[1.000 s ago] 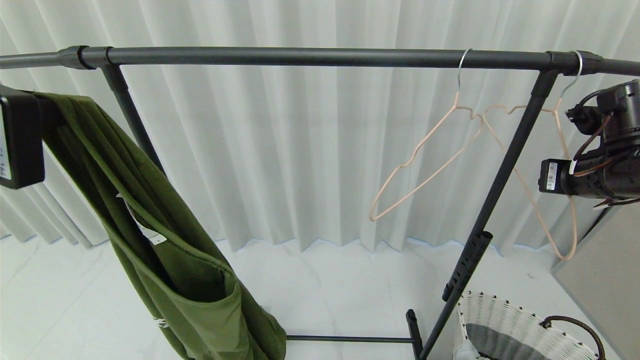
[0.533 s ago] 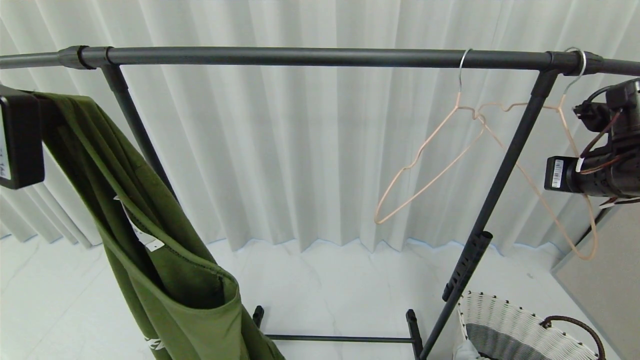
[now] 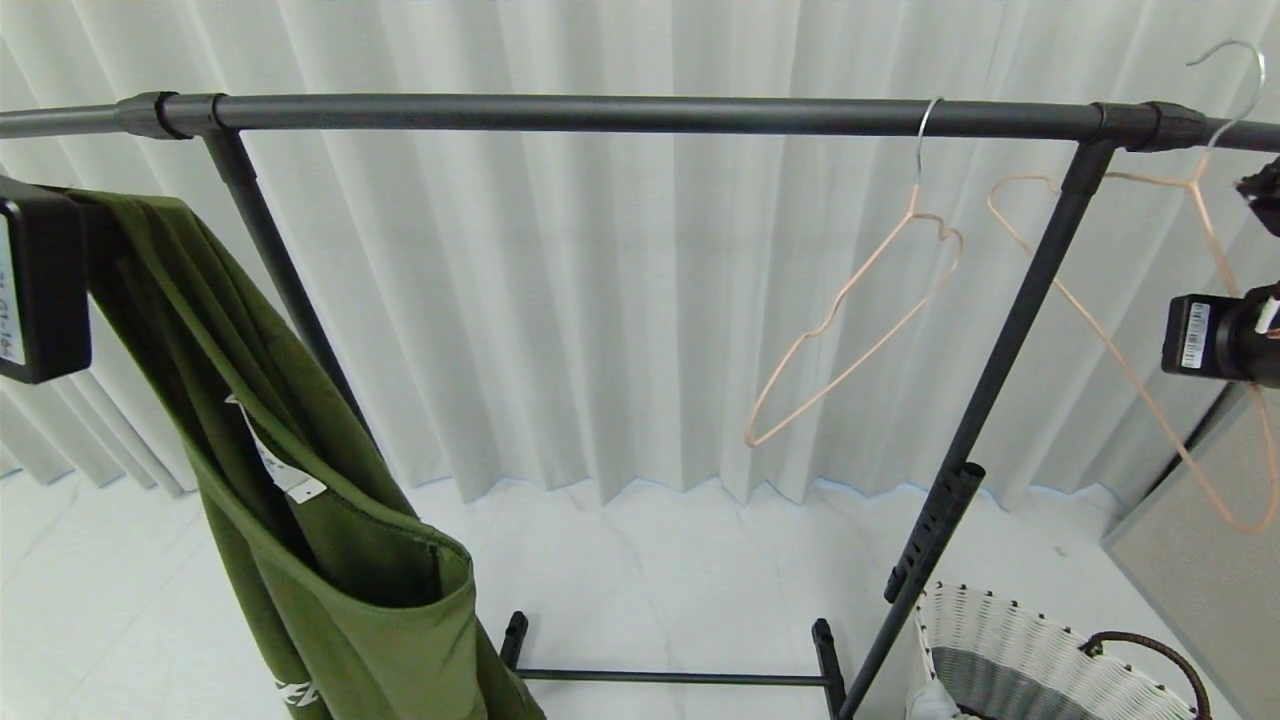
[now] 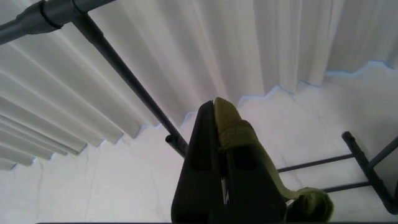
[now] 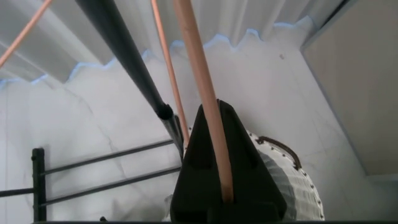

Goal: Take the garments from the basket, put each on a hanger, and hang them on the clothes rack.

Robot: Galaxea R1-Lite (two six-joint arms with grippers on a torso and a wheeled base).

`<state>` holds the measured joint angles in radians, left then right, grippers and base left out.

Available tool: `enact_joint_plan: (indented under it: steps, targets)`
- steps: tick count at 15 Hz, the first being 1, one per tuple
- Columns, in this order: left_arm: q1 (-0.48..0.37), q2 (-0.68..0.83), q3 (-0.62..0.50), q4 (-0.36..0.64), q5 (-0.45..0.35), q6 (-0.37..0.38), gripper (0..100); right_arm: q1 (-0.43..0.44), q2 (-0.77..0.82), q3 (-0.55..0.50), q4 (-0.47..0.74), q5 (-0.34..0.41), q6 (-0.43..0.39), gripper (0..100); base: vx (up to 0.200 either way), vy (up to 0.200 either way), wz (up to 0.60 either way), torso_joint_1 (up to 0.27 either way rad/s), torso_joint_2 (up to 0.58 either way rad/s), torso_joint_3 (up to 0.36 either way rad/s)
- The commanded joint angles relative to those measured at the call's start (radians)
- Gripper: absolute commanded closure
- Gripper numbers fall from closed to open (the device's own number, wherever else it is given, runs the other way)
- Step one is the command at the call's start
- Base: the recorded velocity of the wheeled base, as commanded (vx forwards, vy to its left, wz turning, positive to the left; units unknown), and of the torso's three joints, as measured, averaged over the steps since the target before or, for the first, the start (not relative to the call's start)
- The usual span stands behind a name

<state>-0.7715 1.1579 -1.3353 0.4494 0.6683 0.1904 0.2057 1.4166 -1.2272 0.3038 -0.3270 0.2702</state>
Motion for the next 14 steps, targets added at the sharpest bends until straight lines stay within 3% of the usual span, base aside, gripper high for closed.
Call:
enact_joint_plan:
  steps: [1, 10, 14]
  targets:
    - [0.001, -0.006, 0.007, 0.000, 0.001, 0.014, 100, 0.004, -0.096, 0.023, 0.026, 0.000, -0.002, 100, -0.200, 0.000, 0.00, 0.007, 0.00, 0.007]
    - [0.004, -0.017, 0.019, 0.000, 0.001, 0.029, 100, 0.061, -0.303, 0.170, 0.107, -0.003, -0.052, 100, -0.200, 0.000, 0.00, 0.002, 0.00, 0.004]
    - [0.003, -0.018, 0.035, 0.000, 0.001, 0.027, 100, 0.198, -0.344, 0.170, 0.127, -0.003, -0.057, 100, -0.200, 0.000, 0.00, 0.002, 0.00, -0.001]
